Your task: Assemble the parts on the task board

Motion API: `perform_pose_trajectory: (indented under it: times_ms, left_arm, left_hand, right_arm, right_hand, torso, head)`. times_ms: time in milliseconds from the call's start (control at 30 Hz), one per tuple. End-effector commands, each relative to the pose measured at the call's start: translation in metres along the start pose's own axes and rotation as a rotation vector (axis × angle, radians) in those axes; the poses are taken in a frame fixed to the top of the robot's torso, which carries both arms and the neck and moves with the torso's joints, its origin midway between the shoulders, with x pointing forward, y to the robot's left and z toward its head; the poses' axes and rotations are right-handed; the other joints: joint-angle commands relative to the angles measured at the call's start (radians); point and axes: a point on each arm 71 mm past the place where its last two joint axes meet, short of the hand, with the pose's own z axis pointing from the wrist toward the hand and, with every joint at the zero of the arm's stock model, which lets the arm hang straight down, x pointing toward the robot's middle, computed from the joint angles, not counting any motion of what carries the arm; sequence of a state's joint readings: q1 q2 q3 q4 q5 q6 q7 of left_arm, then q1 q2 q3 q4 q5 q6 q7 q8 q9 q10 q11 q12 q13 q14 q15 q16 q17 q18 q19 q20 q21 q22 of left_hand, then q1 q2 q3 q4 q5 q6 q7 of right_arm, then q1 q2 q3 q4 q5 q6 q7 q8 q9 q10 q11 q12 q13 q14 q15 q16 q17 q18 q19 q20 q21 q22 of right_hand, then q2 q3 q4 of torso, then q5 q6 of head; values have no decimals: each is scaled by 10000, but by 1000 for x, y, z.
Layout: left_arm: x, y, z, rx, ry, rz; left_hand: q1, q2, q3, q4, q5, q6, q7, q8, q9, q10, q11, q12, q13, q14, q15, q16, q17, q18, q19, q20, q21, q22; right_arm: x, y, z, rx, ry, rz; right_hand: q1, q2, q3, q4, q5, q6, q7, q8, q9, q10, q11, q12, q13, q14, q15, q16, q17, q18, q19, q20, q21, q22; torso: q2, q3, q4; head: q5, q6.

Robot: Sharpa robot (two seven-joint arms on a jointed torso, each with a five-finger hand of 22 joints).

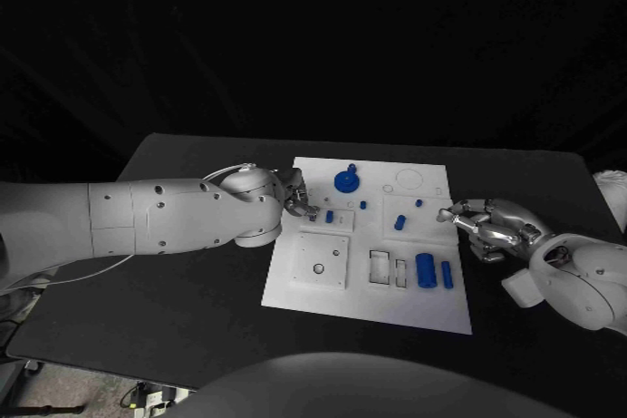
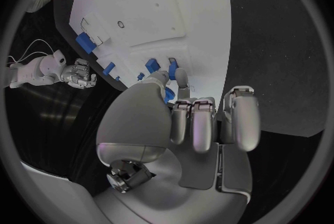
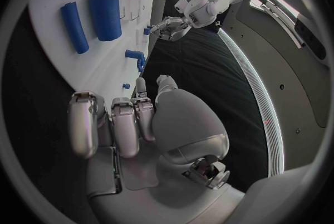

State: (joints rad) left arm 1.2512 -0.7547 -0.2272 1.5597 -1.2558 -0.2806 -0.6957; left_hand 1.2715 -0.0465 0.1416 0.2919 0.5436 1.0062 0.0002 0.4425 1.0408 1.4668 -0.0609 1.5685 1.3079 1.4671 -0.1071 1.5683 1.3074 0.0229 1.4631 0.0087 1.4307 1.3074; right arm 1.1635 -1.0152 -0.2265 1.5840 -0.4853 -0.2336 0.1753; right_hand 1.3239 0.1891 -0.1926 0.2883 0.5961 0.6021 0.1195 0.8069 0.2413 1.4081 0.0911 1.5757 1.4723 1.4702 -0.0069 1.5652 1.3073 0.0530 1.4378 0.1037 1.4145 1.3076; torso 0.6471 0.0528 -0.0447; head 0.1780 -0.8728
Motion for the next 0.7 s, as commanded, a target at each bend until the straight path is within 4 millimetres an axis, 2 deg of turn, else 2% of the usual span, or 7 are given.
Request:
perform_pose_trajectory:
  times_ms: [33, 167, 700]
  left_arm:
    - [3, -1, 0, 43, 199, 54]
    - [4, -2, 0, 72, 265, 66]
    - [7, -2, -1, 85, 416, 85]
  left_hand:
    - [-107, -63, 168, 0, -159, 5, -1, -73, -25, 1040, -36, 23, 2629, 1037, -38, 25, 2634, 96, 472, -53, -74, 2202]
    - [-158, -94, 257, -5, -304, 4, 8, -89, -30, 1040, -28, 23, 2629, 1037, -28, 25, 2634, 99, 466, -48, -90, 2198]
    - [-160, -100, 293, -10, -336, 4, 7, -93, -31, 1040, -29, 23, 2629, 1037, -25, 25, 2634, 100, 464, -46, -93, 2197]
  right_arm:
    - [2, 0, 0, -70, 184, -35]
    - [2, 0, 0, -67, 186, -34]
    - [2, 0, 0, -66, 180, -34]
  right_hand:
    - [58, -31, 41, 1, 21, 71, -26, -57, -9, 1627, -453, -49, 985, 940, -35, 10, 2506, -32, -85, -13, -33, 1973]
    - [58, -31, 41, 1, 21, 71, -26, -57, -9, 1627, -453, -49, 985, 940, -35, 10, 2506, -32, -85, -13, -33, 1973]
    - [63, -34, 46, 1, 24, 72, -26, -57, -9, 1627, -453, -49, 985, 937, -35, 8, 2501, -31, -87, -14, -37, 1972]
  torso:
    - [1, 2, -2]
    - [2, -1, 0]
    - [0, 2, 0]
  head:
    - [14, 2]
    - [4, 2]
    - [13, 2]
